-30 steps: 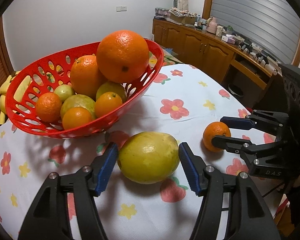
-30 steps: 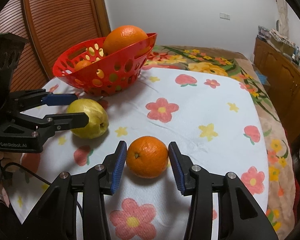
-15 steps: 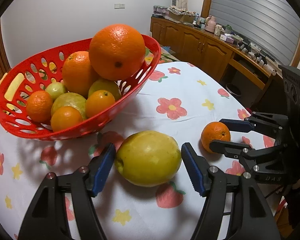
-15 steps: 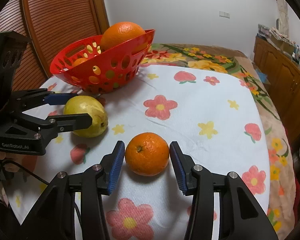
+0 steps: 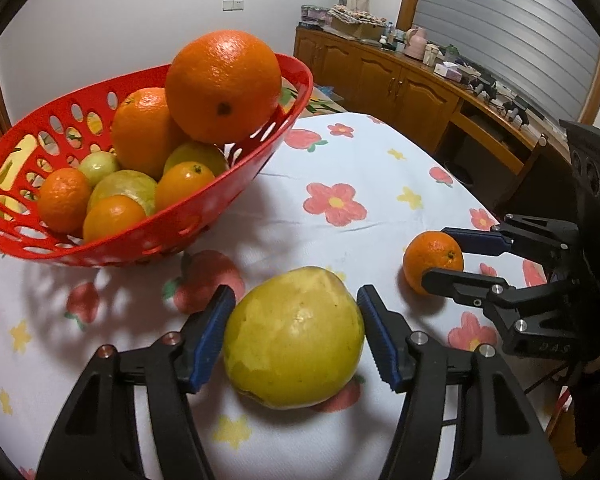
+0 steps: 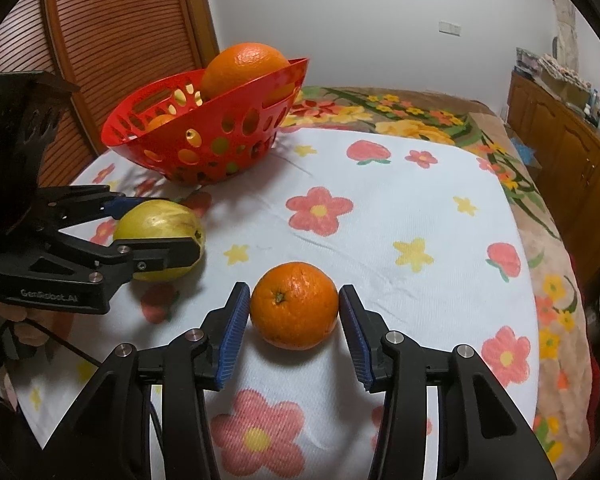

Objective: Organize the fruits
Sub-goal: 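Lift the pomelo and mandarin and carry both over the red basket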

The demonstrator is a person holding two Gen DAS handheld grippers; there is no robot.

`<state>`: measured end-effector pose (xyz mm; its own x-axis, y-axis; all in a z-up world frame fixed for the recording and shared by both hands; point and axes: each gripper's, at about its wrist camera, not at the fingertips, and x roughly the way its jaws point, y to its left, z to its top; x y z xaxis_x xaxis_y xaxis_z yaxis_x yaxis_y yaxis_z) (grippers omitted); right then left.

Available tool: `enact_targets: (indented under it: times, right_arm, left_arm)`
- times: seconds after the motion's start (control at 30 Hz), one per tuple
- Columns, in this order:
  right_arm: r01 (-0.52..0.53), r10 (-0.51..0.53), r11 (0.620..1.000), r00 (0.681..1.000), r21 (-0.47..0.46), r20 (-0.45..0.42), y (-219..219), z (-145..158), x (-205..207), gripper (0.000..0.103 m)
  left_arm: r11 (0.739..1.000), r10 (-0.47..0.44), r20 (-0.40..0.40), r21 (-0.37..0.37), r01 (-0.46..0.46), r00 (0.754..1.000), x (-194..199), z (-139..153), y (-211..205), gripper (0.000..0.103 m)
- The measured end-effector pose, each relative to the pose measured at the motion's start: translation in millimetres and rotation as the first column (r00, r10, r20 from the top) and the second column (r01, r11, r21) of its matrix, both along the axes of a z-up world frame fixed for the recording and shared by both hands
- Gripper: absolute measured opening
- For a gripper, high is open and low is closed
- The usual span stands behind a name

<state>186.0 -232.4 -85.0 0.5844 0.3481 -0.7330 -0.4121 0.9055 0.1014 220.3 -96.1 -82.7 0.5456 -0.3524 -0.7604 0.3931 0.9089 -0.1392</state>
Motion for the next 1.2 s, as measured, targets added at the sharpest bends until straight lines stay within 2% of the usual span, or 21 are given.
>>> enact_targets:
  times: [0.23, 0.53, 0.7, 0.83, 1.2]
  right_arm:
    - [-0.010, 0.010, 1.000, 1.000, 0.010, 0.030, 4.0, 11.8, -3.7, 0.046]
    - [-0.045, 0.041, 0.998, 0.993, 0.035, 0.113, 22.1, 53.6, -6.6, 0.046]
    - [-0.079, 0.072, 0.996, 0.985, 0.037, 0.155, 39.0, 74.9, -1.3, 0.046]
    - [-0.114, 0.106, 0.993, 0.978, 0.032, 0.179, 58.2, 86.2, 9.2, 0.046]
    - [-0.182, 0.178, 0.983, 0.967, 0.006, 0.181, 103.2, 88.8, 43.6, 0.046]
  left_arm:
    - [0.999, 0.001, 0.067, -0.035, 0.002, 0.998, -19.0, 29.8, 13.6, 0.062]
    - [0.996, 0.030, 0.178, -0.087, -0.015, 0.984, -33.4, 76.3, 42.8, 0.062]
    - [0.994, 0.062, 0.222, -0.098, -0.041, 0.973, -29.7, 92.8, 62.3, 0.062]
    - [0.993, 0.092, 0.243, -0.091, -0.071, 0.966, -22.4, 99.7, 79.6, 0.062]
    - [0.987, 0.154, 0.261, -0.079, -0.138, 0.953, 0.7, 103.2, 116.8, 0.062]
